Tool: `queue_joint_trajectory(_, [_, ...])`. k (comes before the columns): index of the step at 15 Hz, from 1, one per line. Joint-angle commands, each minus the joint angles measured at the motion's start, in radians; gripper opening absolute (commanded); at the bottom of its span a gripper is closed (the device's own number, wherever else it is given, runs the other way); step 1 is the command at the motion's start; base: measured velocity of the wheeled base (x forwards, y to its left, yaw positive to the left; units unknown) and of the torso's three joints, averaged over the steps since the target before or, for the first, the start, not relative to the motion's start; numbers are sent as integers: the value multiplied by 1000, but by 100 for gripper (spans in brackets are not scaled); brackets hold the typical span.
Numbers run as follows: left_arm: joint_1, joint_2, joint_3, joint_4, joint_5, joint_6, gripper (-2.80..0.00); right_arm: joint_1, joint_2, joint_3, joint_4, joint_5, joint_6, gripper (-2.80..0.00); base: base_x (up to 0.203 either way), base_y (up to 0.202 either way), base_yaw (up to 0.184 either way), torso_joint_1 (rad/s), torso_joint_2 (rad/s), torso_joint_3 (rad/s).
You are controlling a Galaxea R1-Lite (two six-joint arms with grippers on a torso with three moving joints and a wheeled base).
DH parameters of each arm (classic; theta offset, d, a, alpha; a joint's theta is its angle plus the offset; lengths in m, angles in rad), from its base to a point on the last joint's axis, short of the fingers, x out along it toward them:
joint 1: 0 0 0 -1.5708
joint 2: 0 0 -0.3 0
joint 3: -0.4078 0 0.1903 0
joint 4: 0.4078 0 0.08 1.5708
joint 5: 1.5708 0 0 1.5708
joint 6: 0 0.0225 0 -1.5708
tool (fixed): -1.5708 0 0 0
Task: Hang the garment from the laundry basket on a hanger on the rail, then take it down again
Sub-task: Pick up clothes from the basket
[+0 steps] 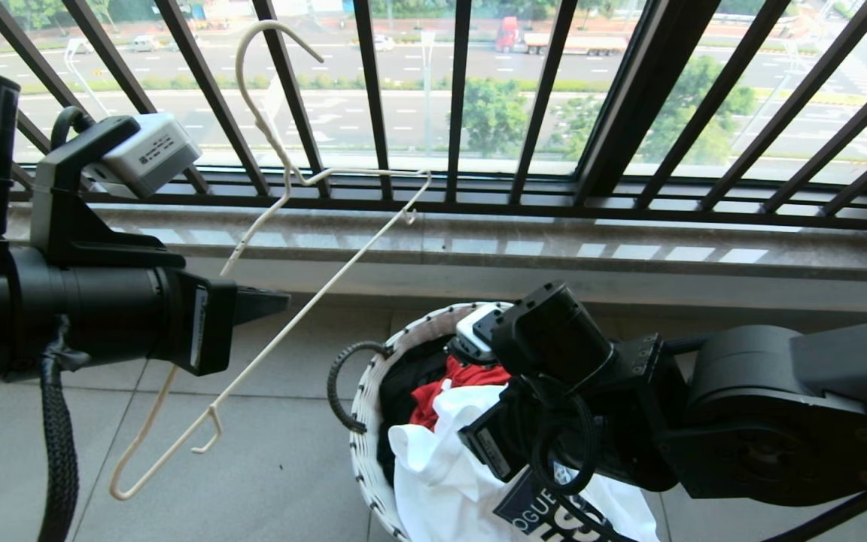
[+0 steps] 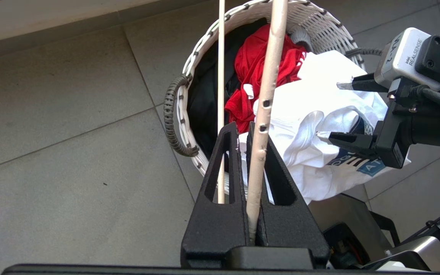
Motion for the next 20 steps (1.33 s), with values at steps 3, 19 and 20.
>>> queue_joint_trajectory(3, [0,1,0,1,0,1,-280,-13,46,-32,-1,-133,-2,-280,0,0,0,0,0,0])
queue_joint_trajectory(19, [0,-3,0,1,0,4,-280,63,47,-57,0,-170,1,-280,0,0,0,0,0,0])
queue_joint_trajectory(20, [0,-3,0,1,0,4,-280,64,53,-57,0,-170,2,-280,0,0,0,0,0,0])
